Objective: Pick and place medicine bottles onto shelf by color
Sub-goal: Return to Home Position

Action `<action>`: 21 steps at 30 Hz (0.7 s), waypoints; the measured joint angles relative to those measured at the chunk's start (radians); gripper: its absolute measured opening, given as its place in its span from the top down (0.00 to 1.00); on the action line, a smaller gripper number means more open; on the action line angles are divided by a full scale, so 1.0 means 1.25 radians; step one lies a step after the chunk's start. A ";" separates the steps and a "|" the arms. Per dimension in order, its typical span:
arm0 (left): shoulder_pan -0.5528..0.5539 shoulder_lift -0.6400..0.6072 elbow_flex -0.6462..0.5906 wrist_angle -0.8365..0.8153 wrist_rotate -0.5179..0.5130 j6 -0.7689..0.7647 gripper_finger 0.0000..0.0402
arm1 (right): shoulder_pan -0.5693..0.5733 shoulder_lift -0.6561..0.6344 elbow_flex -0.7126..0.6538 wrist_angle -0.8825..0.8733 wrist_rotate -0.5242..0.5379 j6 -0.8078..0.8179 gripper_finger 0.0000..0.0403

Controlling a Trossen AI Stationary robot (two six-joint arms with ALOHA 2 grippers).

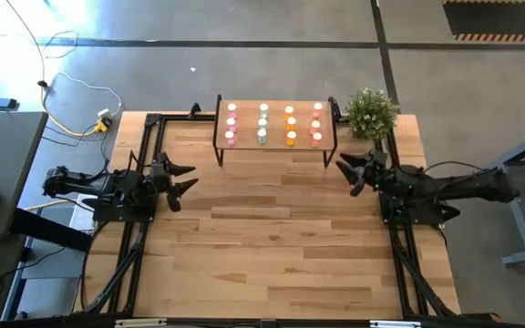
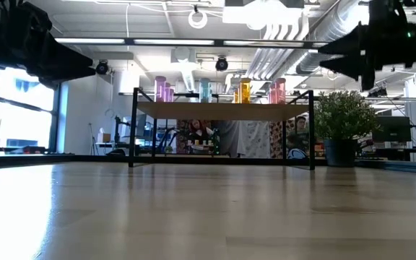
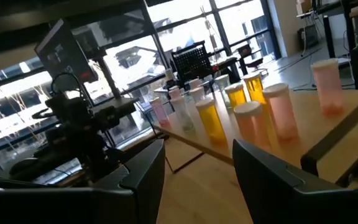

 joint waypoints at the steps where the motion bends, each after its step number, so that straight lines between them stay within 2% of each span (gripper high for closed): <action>1: 0.000 0.000 0.000 0.000 0.000 0.000 0.54 | 0.000 -0.005 -0.028 0.034 -0.002 -0.001 0.56; 3: 0.000 0.000 0.000 0.000 0.000 0.000 0.54 | 0.000 -0.018 -0.069 0.070 0.000 -0.001 0.56; 10: 0.000 0.000 0.000 0.000 0.000 0.000 0.54 | 0.000 -0.073 -0.062 -0.010 0.013 -0.046 0.56; 16: 0.000 0.000 0.000 0.000 0.000 0.000 0.54 | 0.000 -0.159 -0.062 -0.070 0.083 -0.099 0.56; 21: 0.000 0.000 0.000 0.000 0.000 0.000 0.54 | 0.000 -0.223 -0.062 -0.149 0.096 -0.119 0.56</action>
